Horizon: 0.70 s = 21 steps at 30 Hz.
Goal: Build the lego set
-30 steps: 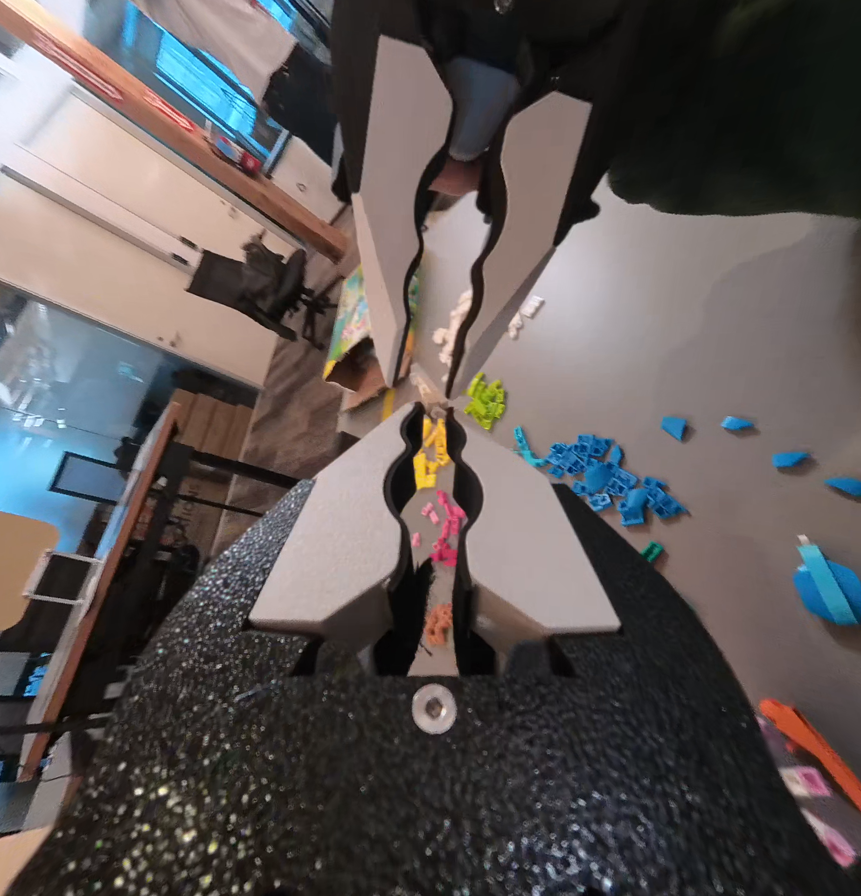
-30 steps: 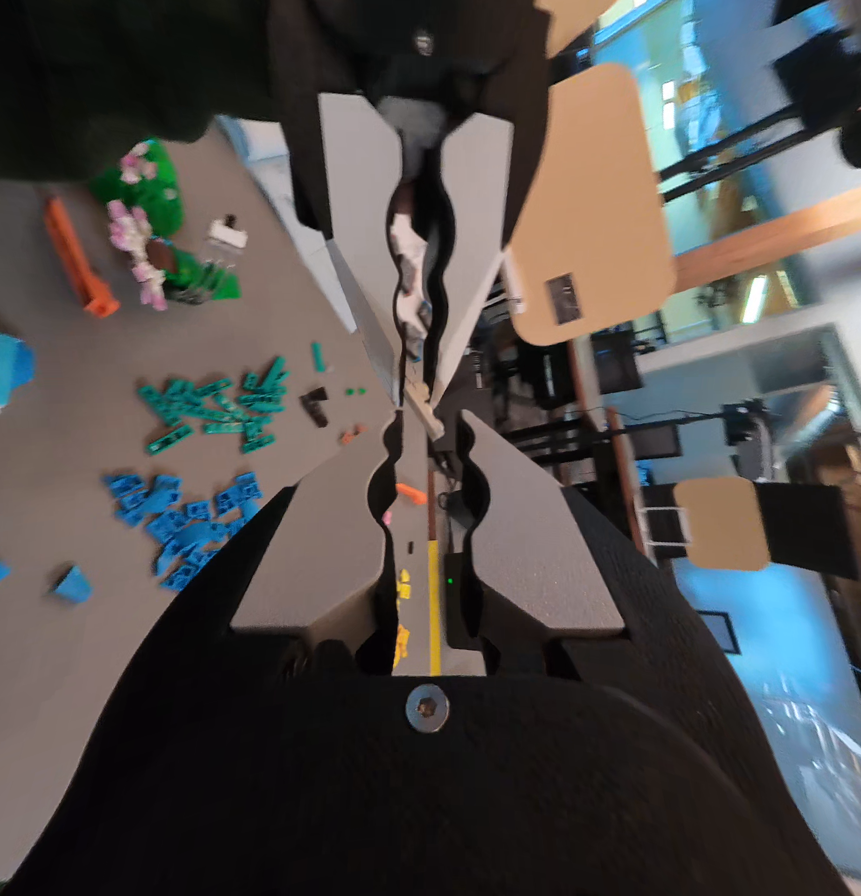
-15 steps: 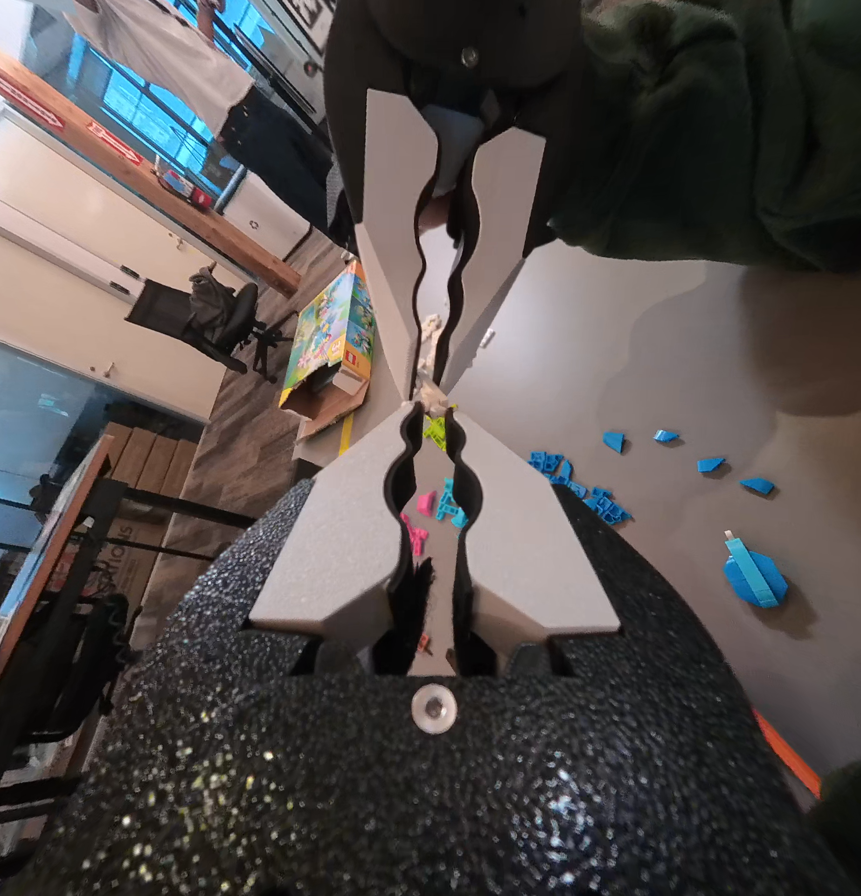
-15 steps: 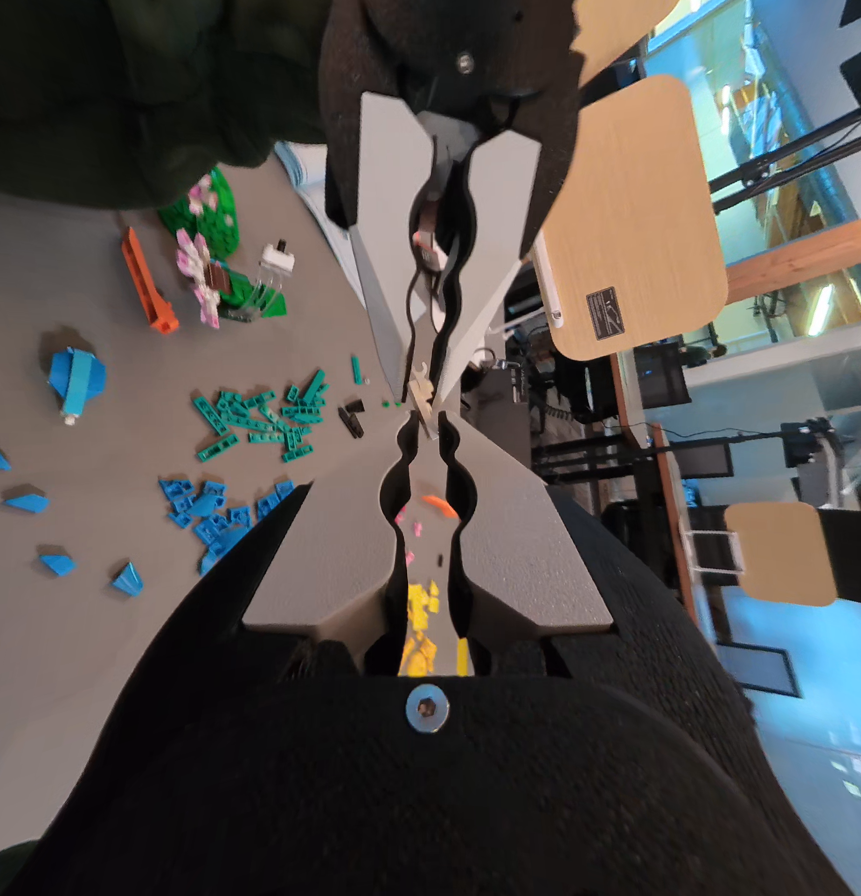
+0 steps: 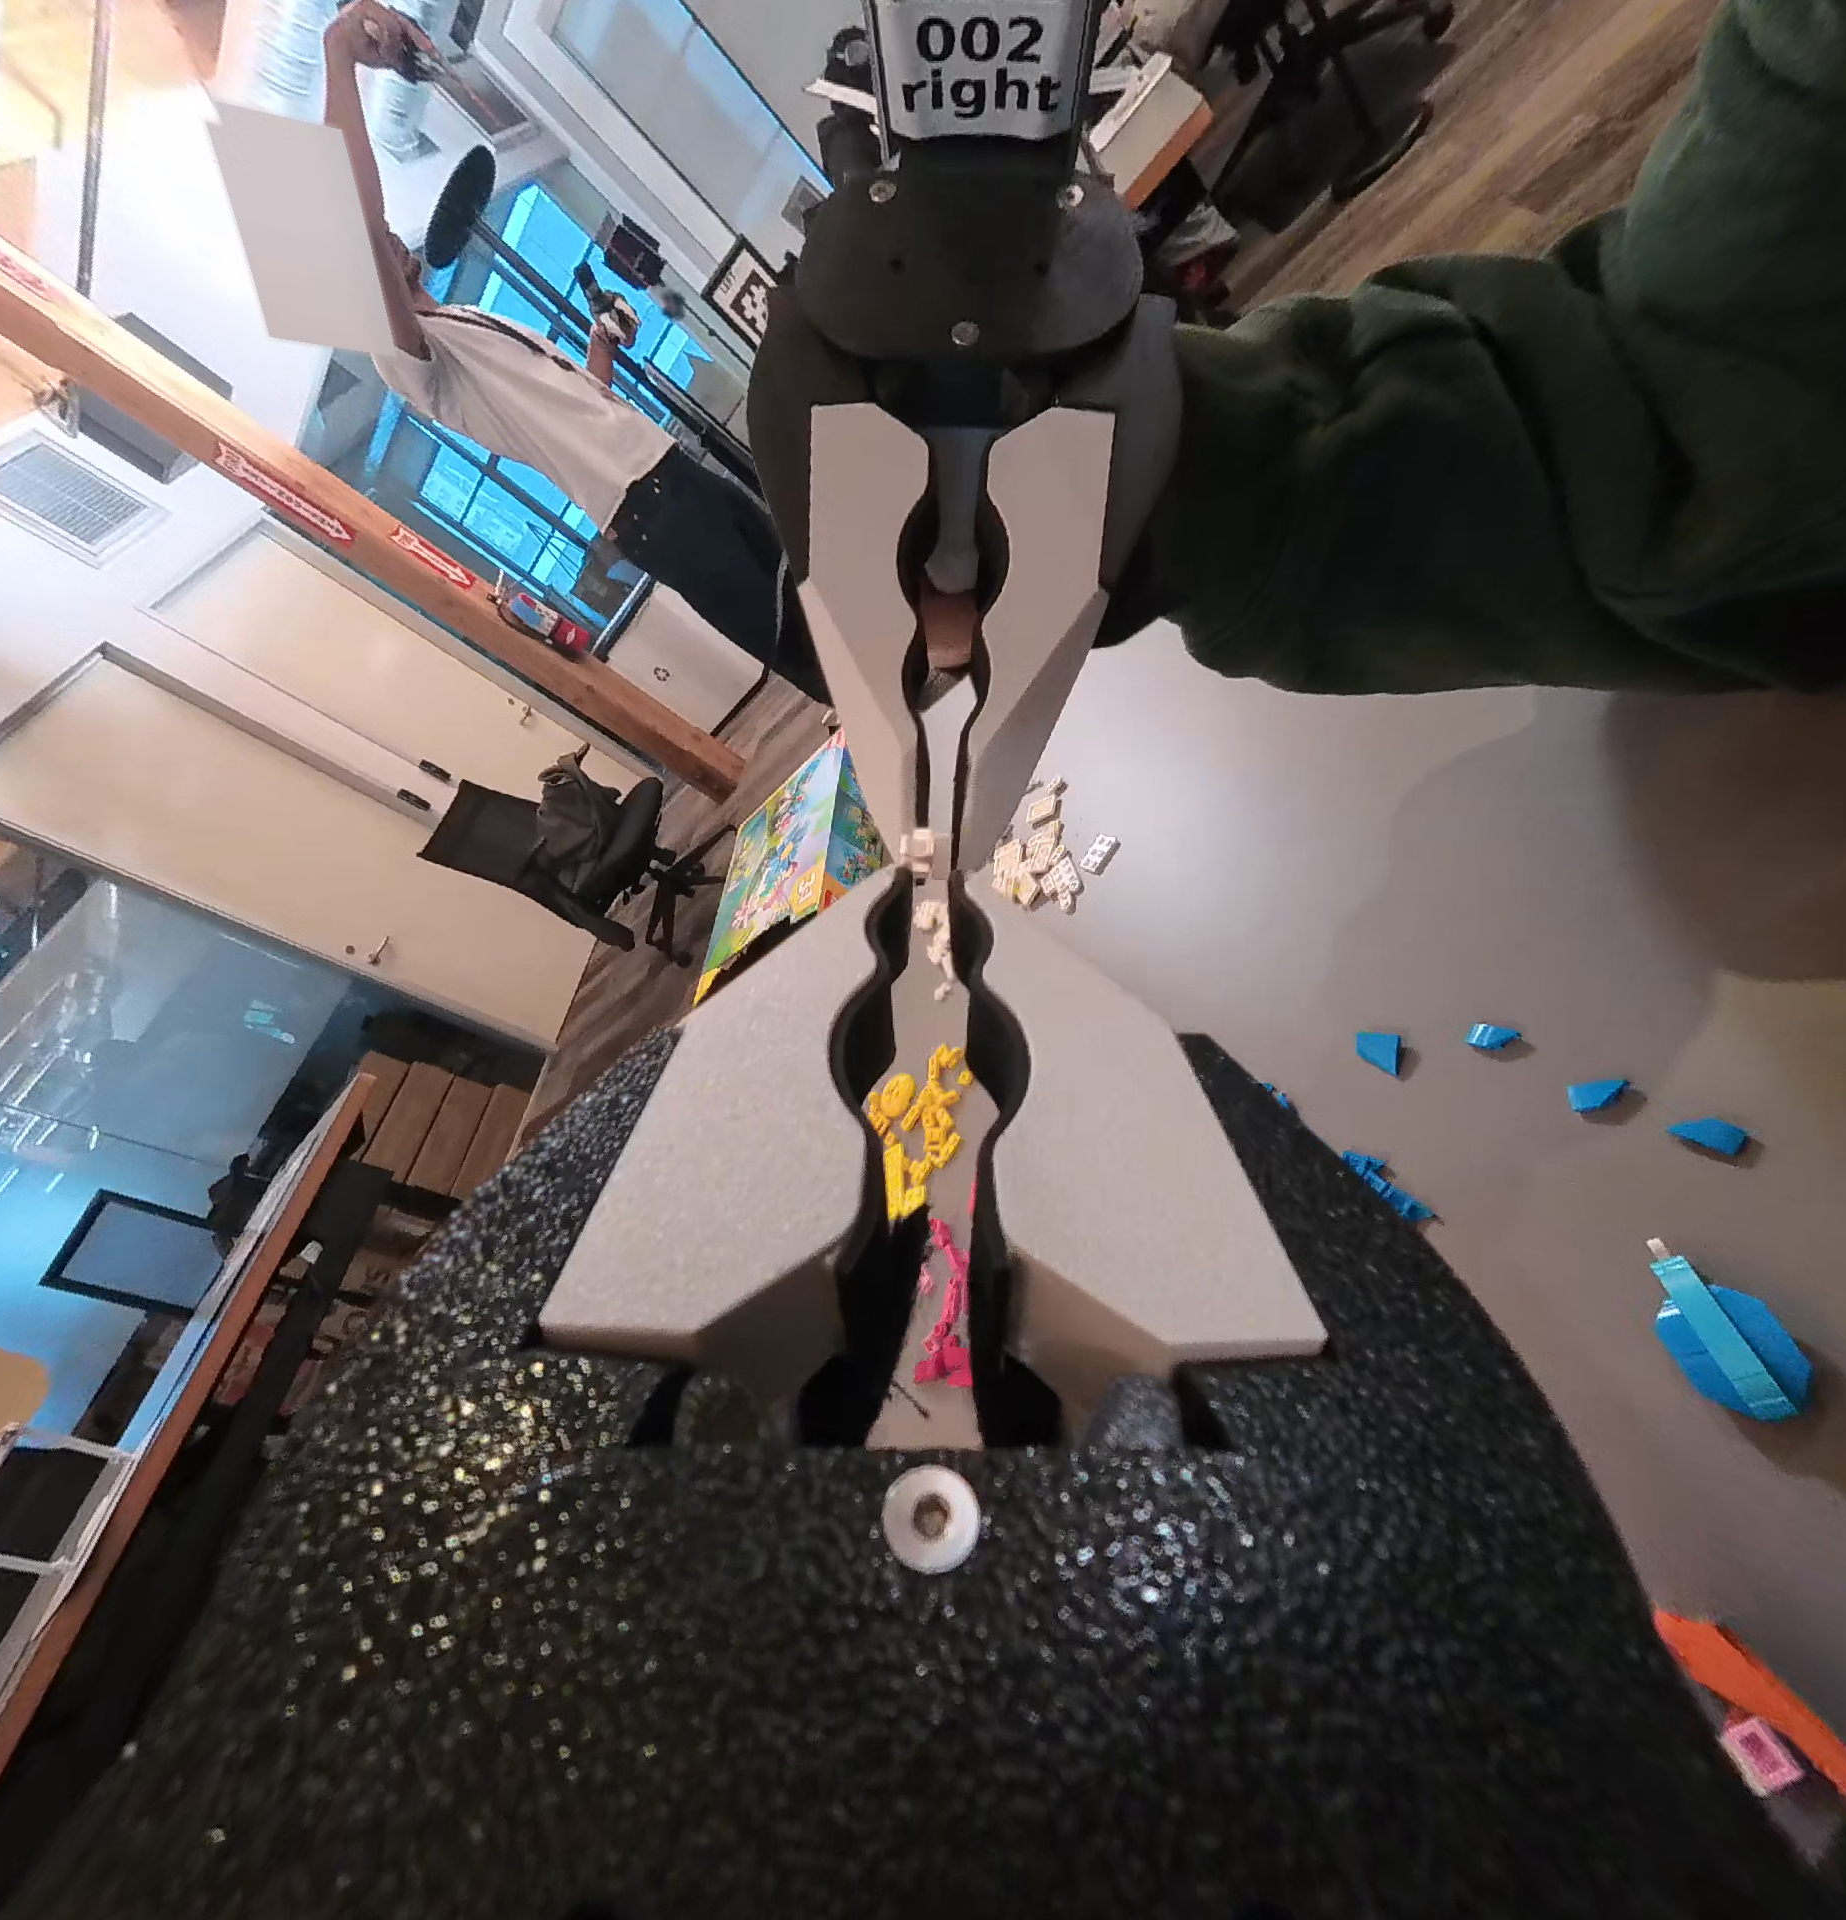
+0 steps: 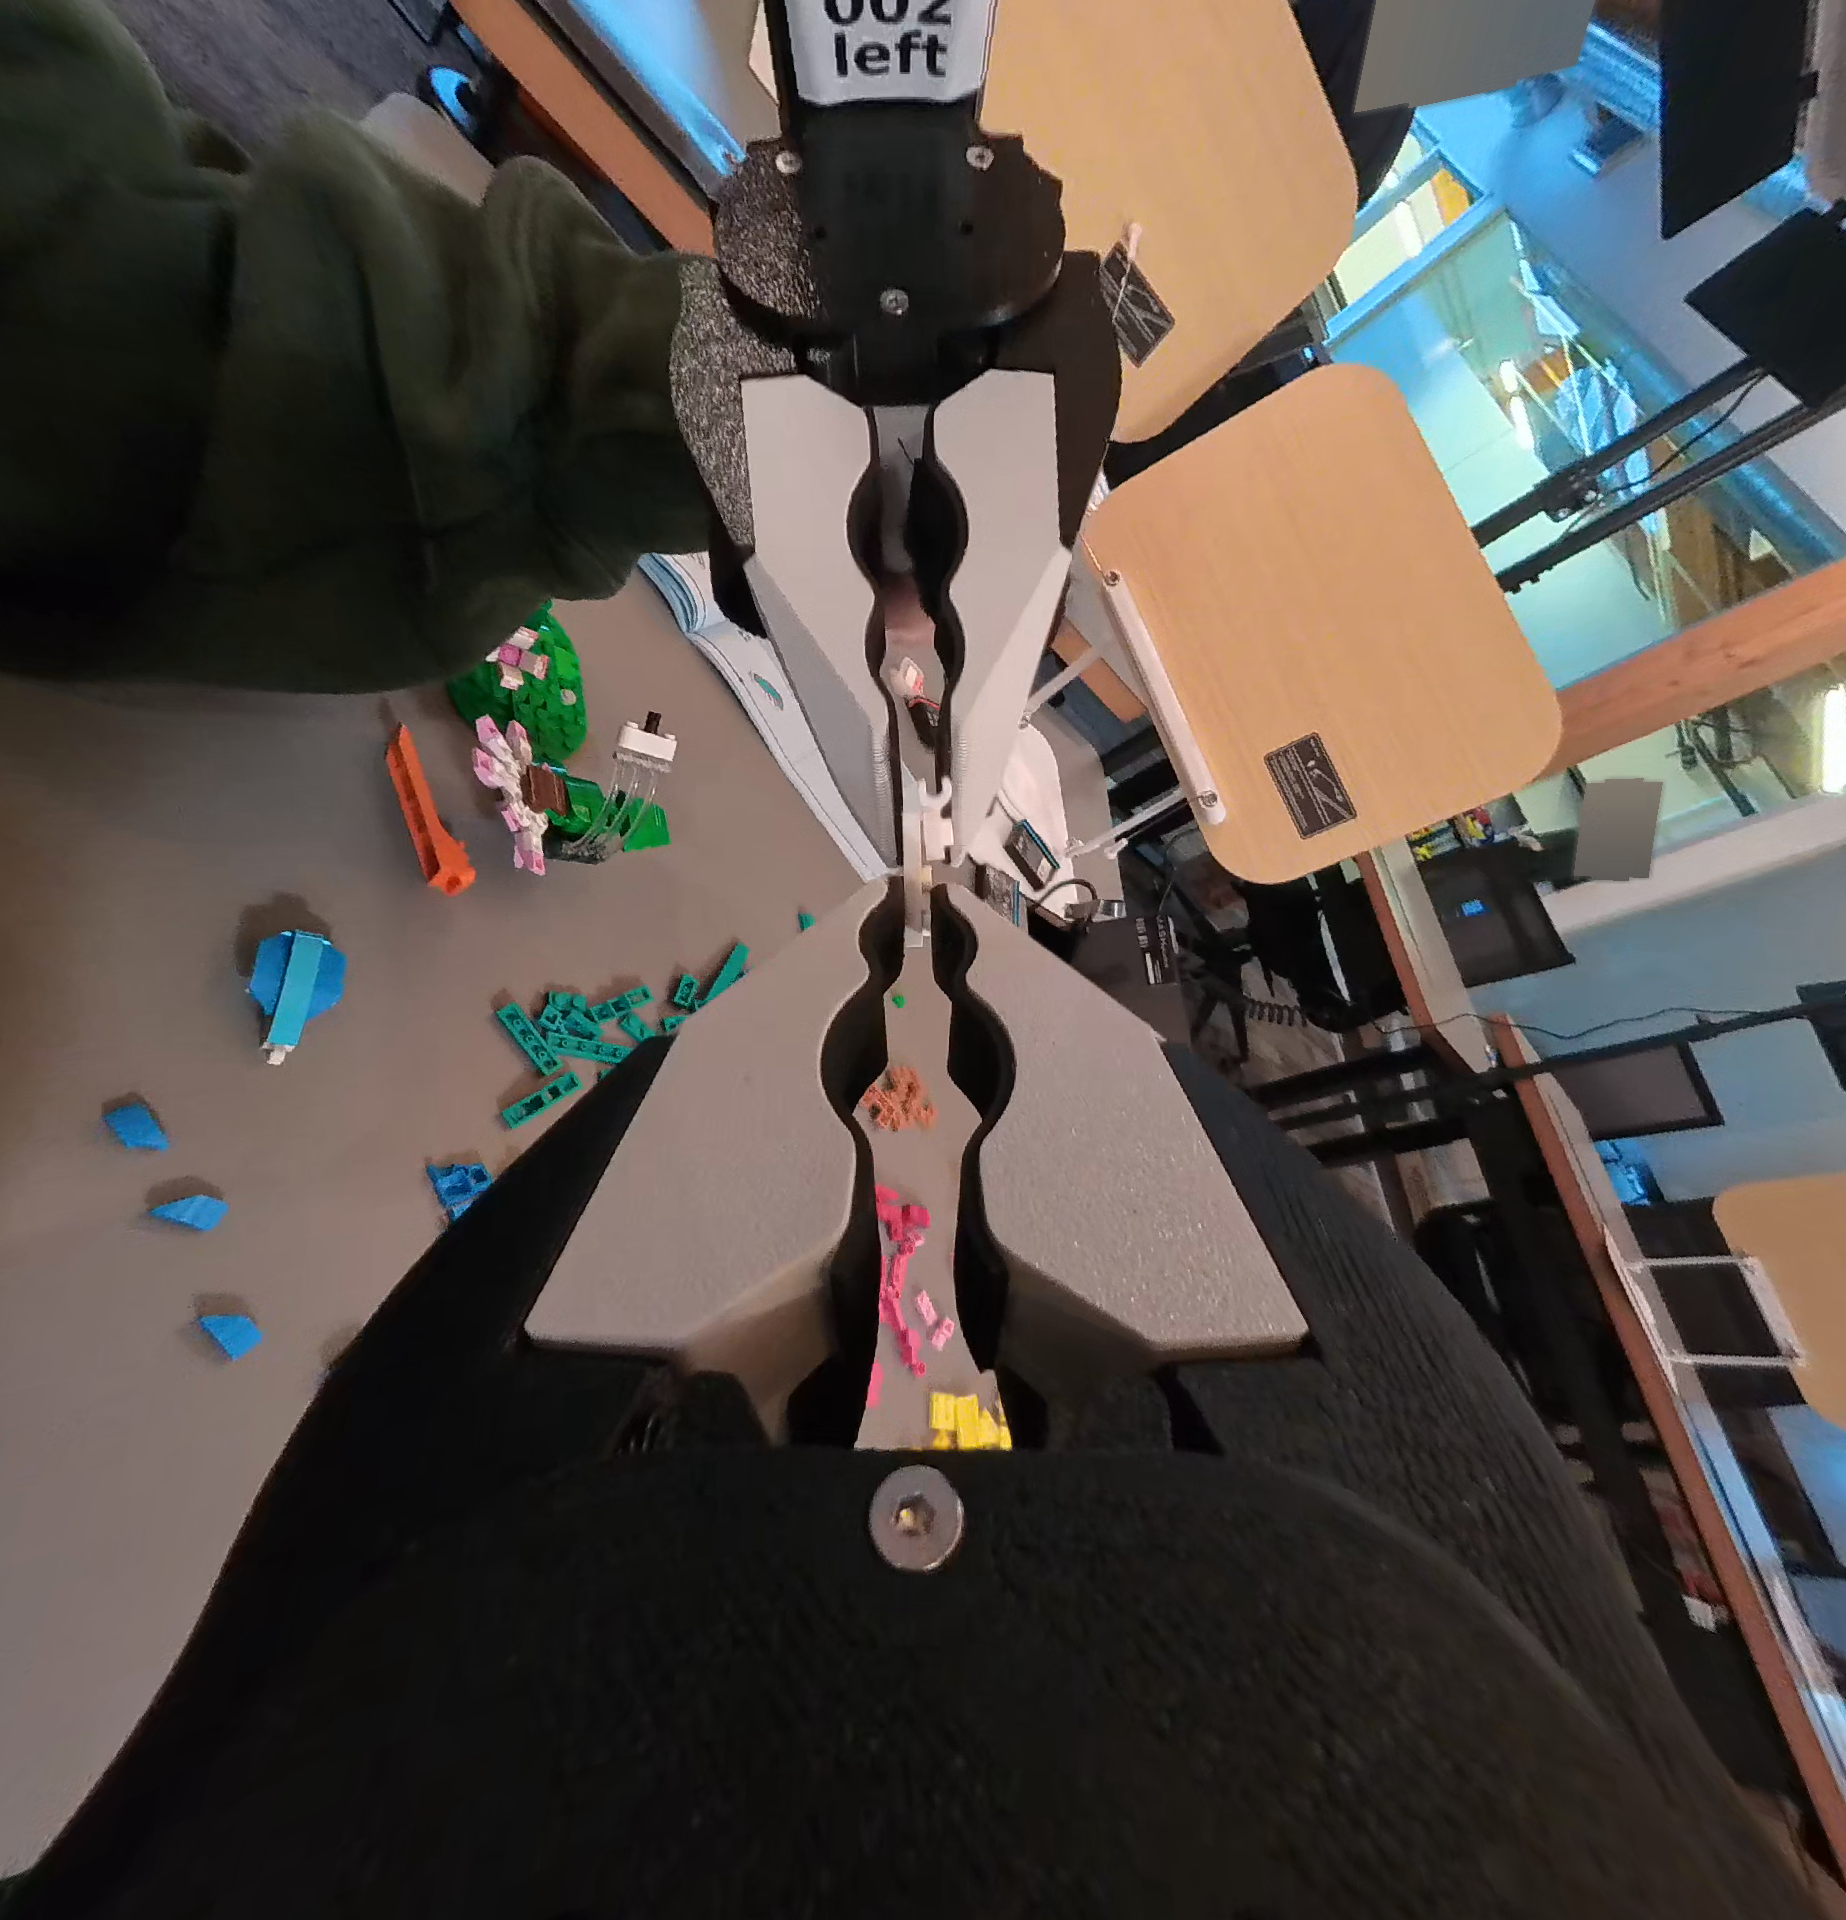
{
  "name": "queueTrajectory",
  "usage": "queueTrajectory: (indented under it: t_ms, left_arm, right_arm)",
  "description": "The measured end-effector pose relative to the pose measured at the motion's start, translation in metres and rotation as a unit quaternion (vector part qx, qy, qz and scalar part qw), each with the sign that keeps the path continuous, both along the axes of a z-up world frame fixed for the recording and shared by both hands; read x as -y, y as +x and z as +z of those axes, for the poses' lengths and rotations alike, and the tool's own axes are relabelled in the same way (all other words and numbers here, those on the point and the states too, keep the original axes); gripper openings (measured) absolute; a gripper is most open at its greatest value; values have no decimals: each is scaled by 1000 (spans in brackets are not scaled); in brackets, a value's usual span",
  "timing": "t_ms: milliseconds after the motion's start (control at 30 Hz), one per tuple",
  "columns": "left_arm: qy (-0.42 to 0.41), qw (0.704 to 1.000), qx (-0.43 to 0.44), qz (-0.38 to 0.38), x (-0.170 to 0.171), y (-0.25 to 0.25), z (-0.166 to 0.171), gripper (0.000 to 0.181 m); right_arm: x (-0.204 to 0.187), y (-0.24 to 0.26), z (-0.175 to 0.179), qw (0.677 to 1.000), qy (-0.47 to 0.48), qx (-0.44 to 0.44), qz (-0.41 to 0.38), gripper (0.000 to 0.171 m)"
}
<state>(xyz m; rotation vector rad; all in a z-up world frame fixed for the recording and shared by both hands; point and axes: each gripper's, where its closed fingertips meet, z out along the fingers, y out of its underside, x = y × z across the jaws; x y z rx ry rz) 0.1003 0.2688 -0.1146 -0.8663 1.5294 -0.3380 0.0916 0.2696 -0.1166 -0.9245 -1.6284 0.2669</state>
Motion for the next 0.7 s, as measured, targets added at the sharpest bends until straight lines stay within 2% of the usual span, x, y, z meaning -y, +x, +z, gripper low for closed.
queueTrajectory:
  t_ms: [267, 433, 700]
  left_arm:
    - [-9, 1000, 9, -2, 0, 2, 0, 5]
    - [-19, 999, 36, 9, -4, 2, 7, 23]
    - [-14, 997, 63, -52, 15, 5, 15, 22]
  right_arm:
    - [0, 1, 0, 1000, 13, 3, 0, 3]
    - [2, 2, 2, 1000, 15, 0, 2, 3]
    - [7, 2, 4, 1000, 7, -7, 16, 3]
